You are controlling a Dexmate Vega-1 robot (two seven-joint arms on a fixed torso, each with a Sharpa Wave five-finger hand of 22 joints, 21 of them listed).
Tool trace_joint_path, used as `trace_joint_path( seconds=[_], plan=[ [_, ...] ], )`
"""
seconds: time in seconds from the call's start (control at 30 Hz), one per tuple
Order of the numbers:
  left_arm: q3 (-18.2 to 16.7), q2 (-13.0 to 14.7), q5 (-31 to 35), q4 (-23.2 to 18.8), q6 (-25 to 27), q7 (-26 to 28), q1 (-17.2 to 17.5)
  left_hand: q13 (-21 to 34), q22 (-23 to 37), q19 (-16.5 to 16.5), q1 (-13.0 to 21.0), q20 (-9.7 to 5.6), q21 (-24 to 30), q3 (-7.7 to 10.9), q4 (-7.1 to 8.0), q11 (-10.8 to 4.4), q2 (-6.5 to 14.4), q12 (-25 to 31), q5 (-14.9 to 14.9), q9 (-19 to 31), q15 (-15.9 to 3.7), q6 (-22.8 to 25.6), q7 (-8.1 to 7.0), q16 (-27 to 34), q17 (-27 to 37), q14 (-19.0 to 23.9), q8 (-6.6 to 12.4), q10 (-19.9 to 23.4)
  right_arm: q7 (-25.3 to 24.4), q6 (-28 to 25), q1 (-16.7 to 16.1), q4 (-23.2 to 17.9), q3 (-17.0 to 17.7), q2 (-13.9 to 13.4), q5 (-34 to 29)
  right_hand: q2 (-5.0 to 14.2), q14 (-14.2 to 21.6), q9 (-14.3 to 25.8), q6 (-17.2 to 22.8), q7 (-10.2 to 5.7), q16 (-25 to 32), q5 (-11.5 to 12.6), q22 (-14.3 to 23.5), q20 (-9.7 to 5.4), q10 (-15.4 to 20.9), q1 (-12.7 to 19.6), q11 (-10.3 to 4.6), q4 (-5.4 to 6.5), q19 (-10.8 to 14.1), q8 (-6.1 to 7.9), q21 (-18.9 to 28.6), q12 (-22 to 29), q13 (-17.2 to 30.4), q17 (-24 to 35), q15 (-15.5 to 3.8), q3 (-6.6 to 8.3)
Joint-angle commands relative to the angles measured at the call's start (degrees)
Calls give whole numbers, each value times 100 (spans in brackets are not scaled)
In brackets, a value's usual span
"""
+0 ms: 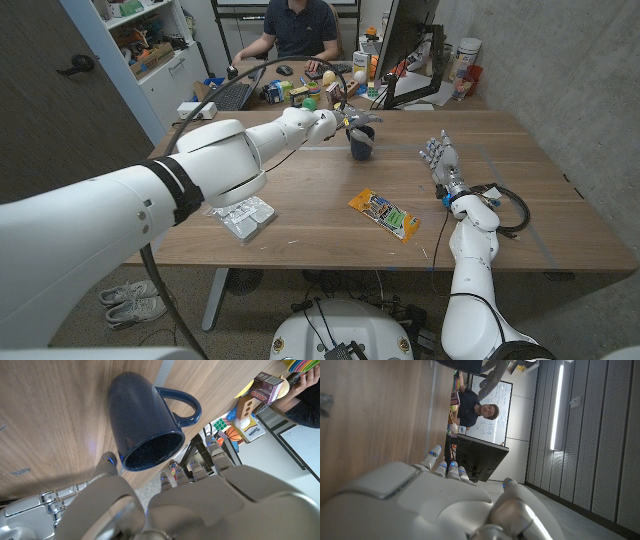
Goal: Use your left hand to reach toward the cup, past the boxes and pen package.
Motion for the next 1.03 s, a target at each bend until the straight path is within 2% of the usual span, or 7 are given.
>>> trace_joint_path(
  seconds=[0.03, 0.4, 1.03],
  plan=[
    [177, 24, -136, -98, 116, -43, -13, 28, 7, 27, 85, 18, -19, 39, -22, 1, 8, 12, 43, 31, -43, 31, -35, 6, 28, -10, 51, 8, 42, 27, 32, 59, 40, -29, 18, 555, -124, 24, 26, -2, -4, 38, 23, 28, 35, -18, 7, -15, -35, 25, -20, 7, 23, 6, 11, -18],
    [192, -63, -112, 63, 31, -6, -40, 30, 7, 39, 139, 20, -36, 55, -25, 8, 30, 20, 47, 35, -97, 50, -35, 5, 27, 4, 59, 40, 72, 46, 45, 79, 64, -31, 29, 556, -123, 24, 26, 1, -11, 42, 22, 33, 41, -17, 10, -15, -32, 21, -34, 6, 22, 5, 13, -31],
    [168, -75, -36, 69, 69, -27, -40, 33, 8, 55, 220, 19, -62, 75, -24, 6, 62, 22, 51, 41, -167, 98, -35, 9, 26, 43, 80, 73, 68, 66, 74, 116, 70, -34, 8, 559, -120, 24, 29, -3, -20, 49, 22, 37, 34, -15, 1, -16, -24, 18, -52, 0, 22, 4, 16, -46]
  ],
)
